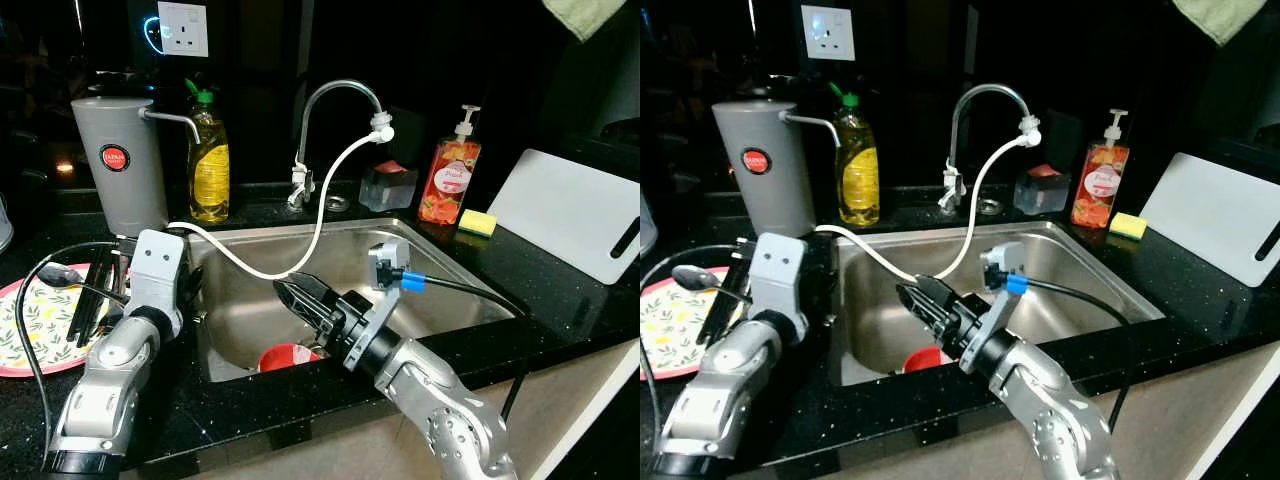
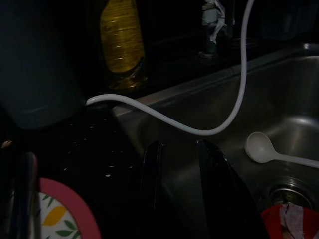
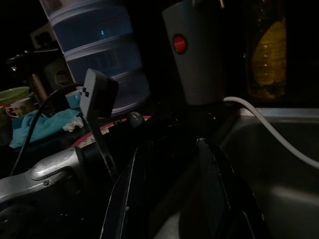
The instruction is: Kitchen organization
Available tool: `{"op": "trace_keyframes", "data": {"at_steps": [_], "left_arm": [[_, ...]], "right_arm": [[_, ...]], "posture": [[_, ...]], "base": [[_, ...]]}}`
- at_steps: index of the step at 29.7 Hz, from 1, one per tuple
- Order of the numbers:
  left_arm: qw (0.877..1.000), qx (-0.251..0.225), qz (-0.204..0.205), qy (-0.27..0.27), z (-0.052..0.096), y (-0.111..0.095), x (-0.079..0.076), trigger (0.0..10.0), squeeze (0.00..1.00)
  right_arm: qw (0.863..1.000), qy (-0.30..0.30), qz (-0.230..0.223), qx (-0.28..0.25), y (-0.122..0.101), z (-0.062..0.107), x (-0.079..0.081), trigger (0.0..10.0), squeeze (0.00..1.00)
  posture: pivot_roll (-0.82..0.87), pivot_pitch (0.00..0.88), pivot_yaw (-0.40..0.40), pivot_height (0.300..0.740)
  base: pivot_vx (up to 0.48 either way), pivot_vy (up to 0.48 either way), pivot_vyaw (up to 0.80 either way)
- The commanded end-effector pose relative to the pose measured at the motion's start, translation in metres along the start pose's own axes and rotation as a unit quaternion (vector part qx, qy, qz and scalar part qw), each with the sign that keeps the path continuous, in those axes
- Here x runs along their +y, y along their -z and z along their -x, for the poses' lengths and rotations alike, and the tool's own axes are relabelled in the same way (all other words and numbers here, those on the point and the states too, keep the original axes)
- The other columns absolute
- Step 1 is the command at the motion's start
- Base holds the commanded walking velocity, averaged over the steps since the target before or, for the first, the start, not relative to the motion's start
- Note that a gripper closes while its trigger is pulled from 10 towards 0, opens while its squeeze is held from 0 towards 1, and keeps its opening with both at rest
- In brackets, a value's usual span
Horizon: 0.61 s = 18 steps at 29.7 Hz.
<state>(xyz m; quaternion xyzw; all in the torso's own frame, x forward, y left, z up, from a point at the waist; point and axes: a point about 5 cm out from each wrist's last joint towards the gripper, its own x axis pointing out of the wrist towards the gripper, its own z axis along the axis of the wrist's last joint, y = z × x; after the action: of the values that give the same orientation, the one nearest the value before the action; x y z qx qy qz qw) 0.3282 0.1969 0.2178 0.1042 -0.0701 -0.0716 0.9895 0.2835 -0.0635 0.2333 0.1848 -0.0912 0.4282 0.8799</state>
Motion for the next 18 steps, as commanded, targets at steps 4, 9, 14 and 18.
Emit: {"op": "trace_keyframes", "data": {"at_steps": [4, 9, 14, 18], "left_arm": [[1.0, 0.002, -0.005, -0.001, 0.0011, 0.0008, -0.0059, 10.0, 0.0], [1.0, 0.001, -0.011, -0.006, 0.0012, 0.0003, -0.0069, 10.0, 0.0], [1.0, 0.0, -0.011, -0.01, 0.0008, 0.0004, -0.0074, 10.0, 0.0], [1.0, -0.001, -0.009, -0.016, 0.0006, -0.0004, -0.0057, 10.0, 0.0]], "right_arm": [[1.0, 0.012, 0.003, -0.002, 0.0001, 0.0015, -0.004, 10.0, 0.0], [1.0, 0.018, 0.002, -0.003, 0.0007, 0.0009, -0.0055, 10.0, 0.0], [1.0, 0.029, 0.003, -0.004, 0.0001, -0.0016, -0.0078, 10.0, 0.0], [0.999, 0.035, 0.006, -0.002, -0.0004, -0.0013, -0.0099, 10.0, 0.0]], "posture": [[-0.02, 0.0, -0.084, 0.74], [-0.02, 0.0, -0.092, 0.74], [-0.02, 0.0, -0.1, 0.74], [-0.03, 0.0, -0.102, 0.74]], "base": [[0.0, 0.0, 0.0], [0.0, 0.0, 0.0], [0.0, 0.0, 0.0], [0.0, 0.0, 0.0]]}}
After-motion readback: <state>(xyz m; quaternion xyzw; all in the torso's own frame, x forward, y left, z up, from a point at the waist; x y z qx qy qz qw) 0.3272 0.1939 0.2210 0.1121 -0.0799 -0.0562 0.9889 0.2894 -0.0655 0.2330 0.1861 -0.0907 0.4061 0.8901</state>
